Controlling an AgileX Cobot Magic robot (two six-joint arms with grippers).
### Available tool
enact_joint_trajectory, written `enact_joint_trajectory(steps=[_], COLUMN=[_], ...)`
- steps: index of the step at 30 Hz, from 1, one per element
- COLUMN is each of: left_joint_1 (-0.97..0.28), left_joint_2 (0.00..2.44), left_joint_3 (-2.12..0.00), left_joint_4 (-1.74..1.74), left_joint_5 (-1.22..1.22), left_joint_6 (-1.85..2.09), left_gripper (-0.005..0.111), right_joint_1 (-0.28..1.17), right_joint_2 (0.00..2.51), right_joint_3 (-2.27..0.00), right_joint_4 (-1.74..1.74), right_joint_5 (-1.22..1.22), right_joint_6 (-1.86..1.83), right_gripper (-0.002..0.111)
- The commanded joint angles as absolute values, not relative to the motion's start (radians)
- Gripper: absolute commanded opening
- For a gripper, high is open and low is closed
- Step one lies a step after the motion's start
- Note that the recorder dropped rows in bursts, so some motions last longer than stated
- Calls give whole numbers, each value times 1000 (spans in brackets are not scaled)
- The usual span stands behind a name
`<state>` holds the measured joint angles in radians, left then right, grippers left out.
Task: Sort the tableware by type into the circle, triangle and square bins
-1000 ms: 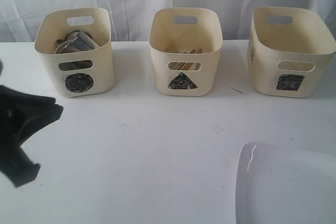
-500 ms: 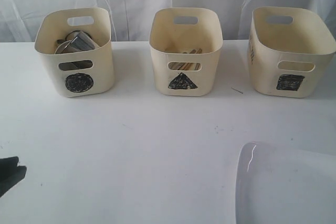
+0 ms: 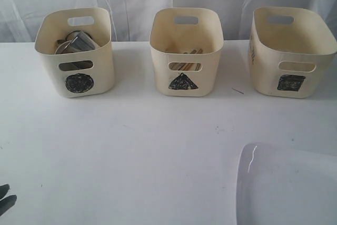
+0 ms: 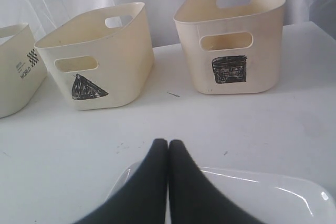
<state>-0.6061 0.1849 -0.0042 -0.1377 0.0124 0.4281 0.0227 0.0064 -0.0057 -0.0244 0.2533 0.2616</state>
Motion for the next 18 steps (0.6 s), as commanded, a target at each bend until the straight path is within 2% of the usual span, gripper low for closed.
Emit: enact_joint_trajectory(steps=[1, 6, 8, 14, 18], left_joint_1=[-601, -598, -563, -349, -312], left_joint_2=[23, 0, 0, 0, 0], left_joint_3=[0, 0, 0, 0, 0], left_joint_4=[-73, -73, -73, -73, -73], left_joint_5=[181, 205, 230, 230, 230], left_joint_6=[422, 422, 422, 424, 424], left_gripper=[22, 22, 22, 22, 22], right_joint_1=[19, 19, 19, 19, 19], right_joint_2=[0, 0, 0, 0, 0], right_joint_3=[0, 0, 0, 0, 0], right_joint_4=[-26, -26, -26, -26, -26], right_joint_5=[246, 246, 246, 246, 246], right_joint_6=[265, 265, 265, 265, 265], right_gripper=[0, 0, 0, 0, 0])
